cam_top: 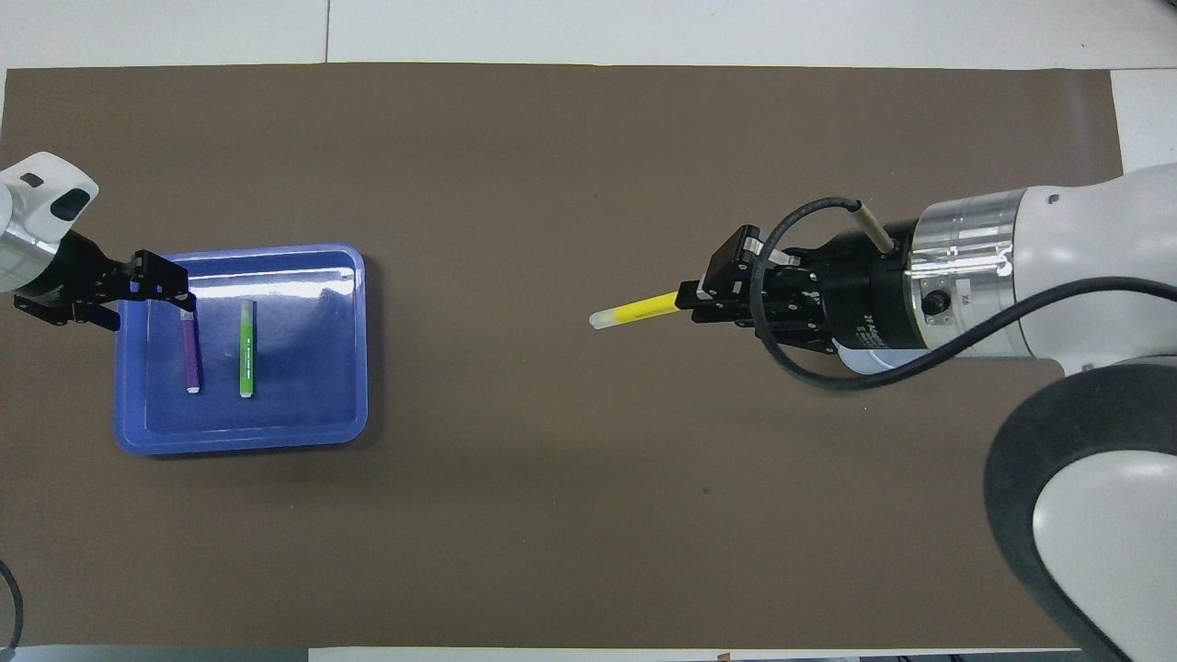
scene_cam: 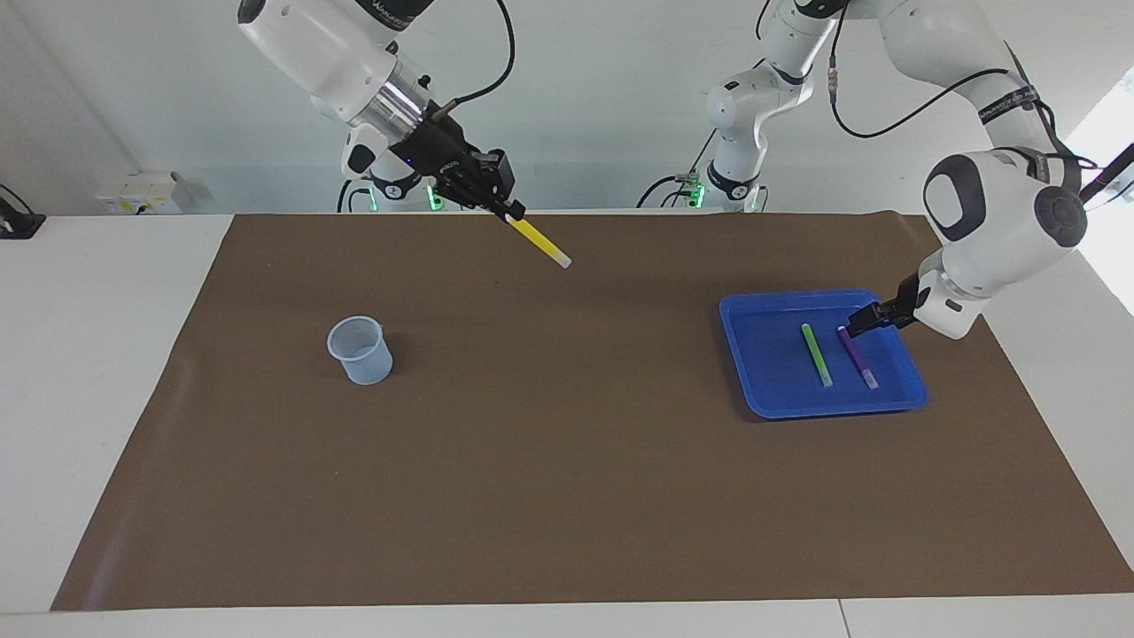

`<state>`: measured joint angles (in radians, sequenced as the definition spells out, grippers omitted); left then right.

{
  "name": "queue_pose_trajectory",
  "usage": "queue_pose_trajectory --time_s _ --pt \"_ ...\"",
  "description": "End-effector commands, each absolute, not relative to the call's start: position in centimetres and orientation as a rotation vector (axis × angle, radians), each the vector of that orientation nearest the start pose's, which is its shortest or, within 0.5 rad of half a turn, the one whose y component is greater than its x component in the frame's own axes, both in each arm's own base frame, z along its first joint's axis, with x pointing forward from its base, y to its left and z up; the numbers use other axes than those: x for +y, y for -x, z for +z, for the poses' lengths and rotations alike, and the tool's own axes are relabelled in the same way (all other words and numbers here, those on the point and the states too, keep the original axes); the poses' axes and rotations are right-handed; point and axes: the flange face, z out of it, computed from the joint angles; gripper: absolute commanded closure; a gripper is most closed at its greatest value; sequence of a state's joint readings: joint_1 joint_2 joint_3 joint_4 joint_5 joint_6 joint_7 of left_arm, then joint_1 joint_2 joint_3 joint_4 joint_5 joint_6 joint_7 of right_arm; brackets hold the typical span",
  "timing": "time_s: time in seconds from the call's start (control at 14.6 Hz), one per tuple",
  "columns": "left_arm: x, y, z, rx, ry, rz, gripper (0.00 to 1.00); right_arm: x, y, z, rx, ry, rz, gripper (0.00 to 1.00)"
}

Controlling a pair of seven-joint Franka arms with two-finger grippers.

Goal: Right arm passes pens to left for tray arrangement
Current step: 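Grasp the yellow pen from the cup with the right gripper, then carry the yellow pen toward the left gripper while the left gripper approaches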

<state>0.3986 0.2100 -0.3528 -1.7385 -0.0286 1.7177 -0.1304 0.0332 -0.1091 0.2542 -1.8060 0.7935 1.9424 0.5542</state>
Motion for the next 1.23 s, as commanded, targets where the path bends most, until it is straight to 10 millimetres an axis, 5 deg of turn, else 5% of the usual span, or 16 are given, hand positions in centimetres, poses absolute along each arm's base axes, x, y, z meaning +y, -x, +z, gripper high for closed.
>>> queue_pose_trajectory --time_s 0.0,0.41,0.75,1.03,1.16 --pt "0.0 -58.7 48.6 -0.548 3.175 0.407 0.00 22.5 -51.5 62.8 0.638 2.144 0.171 1.00" --pt "-7.0 -55.7 56.9 -1.373 3.078 0.425 0.00 24.6 -51.8 62.2 0.754 1.856 0.371 1.00" --pt "-13.1 -54.0 62.8 -1.988 2.745 0.418 0.00 27.8 -52.9 58.8 0.836 1.758 0.479 1.00" --pt "-19.0 -52.6 64.1 -2.347 2.389 0.449 0.00 30.0 -53.1 56.9 0.858 1.739 0.514 1.00" --pt "-21.8 -50.9 66.4 -2.420 2.326 0.383 0.00 30.2 -53.3 56.4 0.872 1.723 0.520 1.00"
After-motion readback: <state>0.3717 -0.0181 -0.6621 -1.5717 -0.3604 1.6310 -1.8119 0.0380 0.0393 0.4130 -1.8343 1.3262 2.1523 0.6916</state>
